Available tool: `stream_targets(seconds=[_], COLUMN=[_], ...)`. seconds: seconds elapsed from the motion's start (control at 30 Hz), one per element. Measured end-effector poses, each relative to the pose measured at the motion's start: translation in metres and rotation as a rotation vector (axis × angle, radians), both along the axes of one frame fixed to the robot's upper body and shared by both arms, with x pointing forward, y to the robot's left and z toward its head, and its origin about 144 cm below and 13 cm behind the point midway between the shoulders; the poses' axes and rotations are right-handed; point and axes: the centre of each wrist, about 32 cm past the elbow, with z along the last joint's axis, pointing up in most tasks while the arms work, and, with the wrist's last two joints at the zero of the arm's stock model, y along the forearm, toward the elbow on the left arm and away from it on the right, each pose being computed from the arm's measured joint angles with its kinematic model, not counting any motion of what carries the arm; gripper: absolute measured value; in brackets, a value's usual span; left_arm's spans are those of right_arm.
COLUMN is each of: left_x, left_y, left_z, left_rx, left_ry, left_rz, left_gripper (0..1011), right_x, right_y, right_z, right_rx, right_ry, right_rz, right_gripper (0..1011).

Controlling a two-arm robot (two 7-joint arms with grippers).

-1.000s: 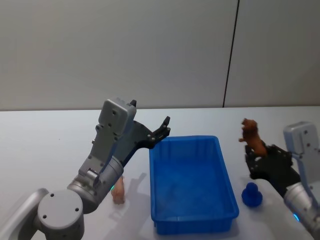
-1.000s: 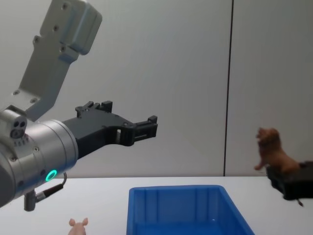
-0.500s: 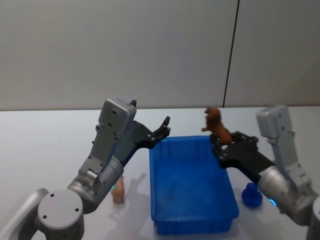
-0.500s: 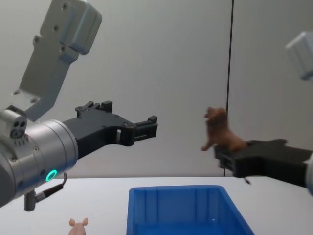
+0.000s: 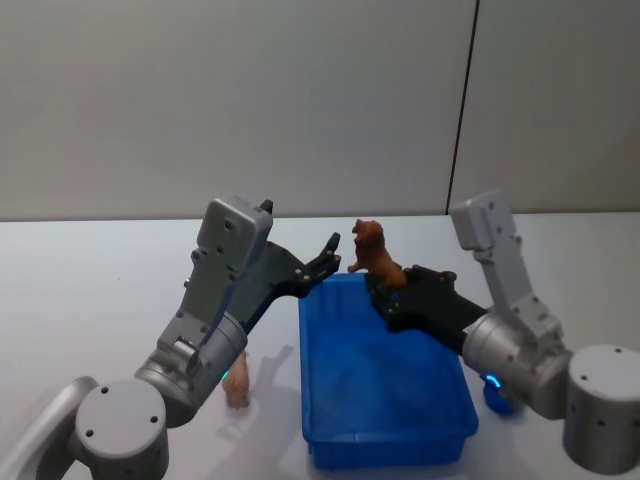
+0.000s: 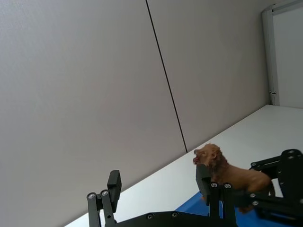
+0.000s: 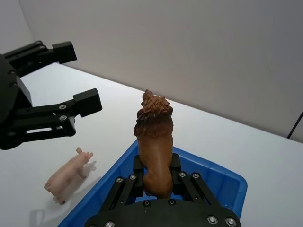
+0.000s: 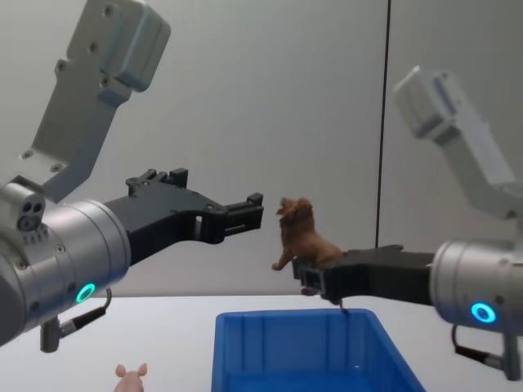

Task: Pick up the two dolls from the table and place them into the box.

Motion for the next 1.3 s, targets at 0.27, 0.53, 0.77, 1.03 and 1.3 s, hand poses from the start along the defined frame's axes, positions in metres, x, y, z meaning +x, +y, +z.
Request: stream_targets(seconds=[0.27,0.53,0.77,1.03,1.3], left_x=[0.000,0.000,0.000,0.000,0.000], left_y=[0.000,0.000,0.000,0.000,0.000], left_z=[0.000,0.000,0.000,0.000,0.000], left_rx=[0.000,0.000,0.000,0.000,0.000], left_ry=[0.000,0.000,0.000,0.000,0.000], left_rz=[0.000,0.000,0.000,0.000,0.000], left_gripper=[1001,1001,1001,1001,1001], right_x=[0.008,0.012,0.014,0.014,0.008], right_y=[0.013,0.019,0.022,0.014,-0.015], right_z=[0.000,0.001,0.001,0.003,0.007], right_rx=[-0.027,-0.041,-0.048,-0.045,-0.023], right_ry=[0.048,0.069,0.079,0.056,0.003], right_rz=[-0.014,-0.021,-0.024,-0.044,-0.111], right_gripper=[402,642,833,1001,1001])
